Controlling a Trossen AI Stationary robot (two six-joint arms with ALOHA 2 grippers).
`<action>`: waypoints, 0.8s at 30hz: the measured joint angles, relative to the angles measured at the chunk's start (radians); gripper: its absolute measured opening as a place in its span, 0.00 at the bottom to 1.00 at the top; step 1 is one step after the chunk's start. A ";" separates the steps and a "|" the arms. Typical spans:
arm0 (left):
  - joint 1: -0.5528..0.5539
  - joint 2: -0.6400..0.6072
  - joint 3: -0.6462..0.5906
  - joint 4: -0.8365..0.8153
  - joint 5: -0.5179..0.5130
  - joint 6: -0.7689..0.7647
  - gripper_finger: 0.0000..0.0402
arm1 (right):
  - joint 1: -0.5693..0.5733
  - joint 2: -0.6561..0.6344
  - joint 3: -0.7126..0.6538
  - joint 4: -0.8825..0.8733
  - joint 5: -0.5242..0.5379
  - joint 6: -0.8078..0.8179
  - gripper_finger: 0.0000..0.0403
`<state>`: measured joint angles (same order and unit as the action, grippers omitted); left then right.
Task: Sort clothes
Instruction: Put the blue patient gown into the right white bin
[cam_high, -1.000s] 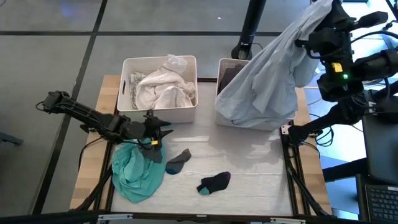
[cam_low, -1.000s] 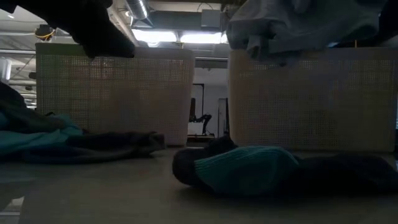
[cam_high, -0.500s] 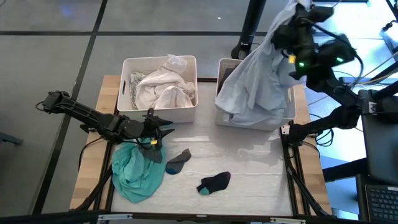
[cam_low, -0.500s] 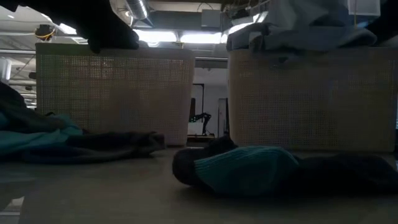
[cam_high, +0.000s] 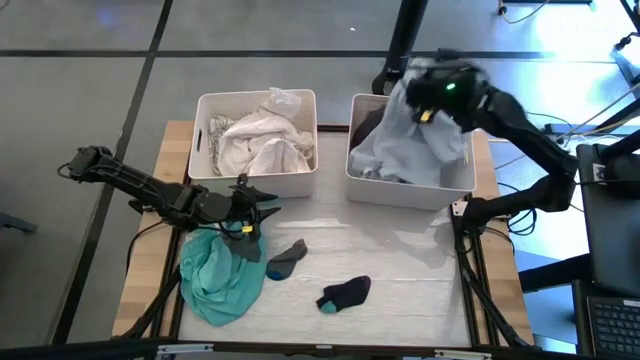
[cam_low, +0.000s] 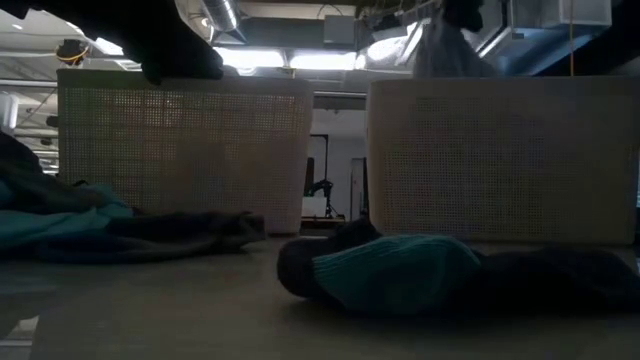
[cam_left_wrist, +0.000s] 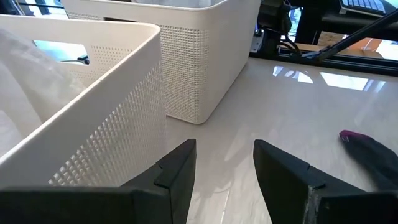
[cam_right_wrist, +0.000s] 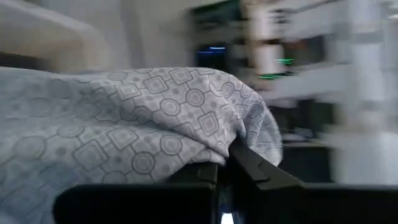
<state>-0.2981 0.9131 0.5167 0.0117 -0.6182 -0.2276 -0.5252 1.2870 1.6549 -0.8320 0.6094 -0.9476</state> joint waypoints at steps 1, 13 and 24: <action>0.000 0.000 0.000 0.001 0.000 0.000 0.38 | 0.001 0.000 -0.024 -0.035 -0.040 0.042 0.04; 0.000 0.000 0.000 0.000 0.000 -0.033 0.38 | 0.001 0.001 -0.447 0.020 -0.366 0.153 0.04; 0.000 0.000 0.000 0.001 0.000 -0.030 0.38 | -0.012 0.008 -0.730 0.294 -0.357 0.138 0.04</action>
<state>-0.2984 0.9131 0.5167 0.0123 -0.6178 -0.2575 -0.5369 1.2949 0.9251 -0.5378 0.2520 -0.8097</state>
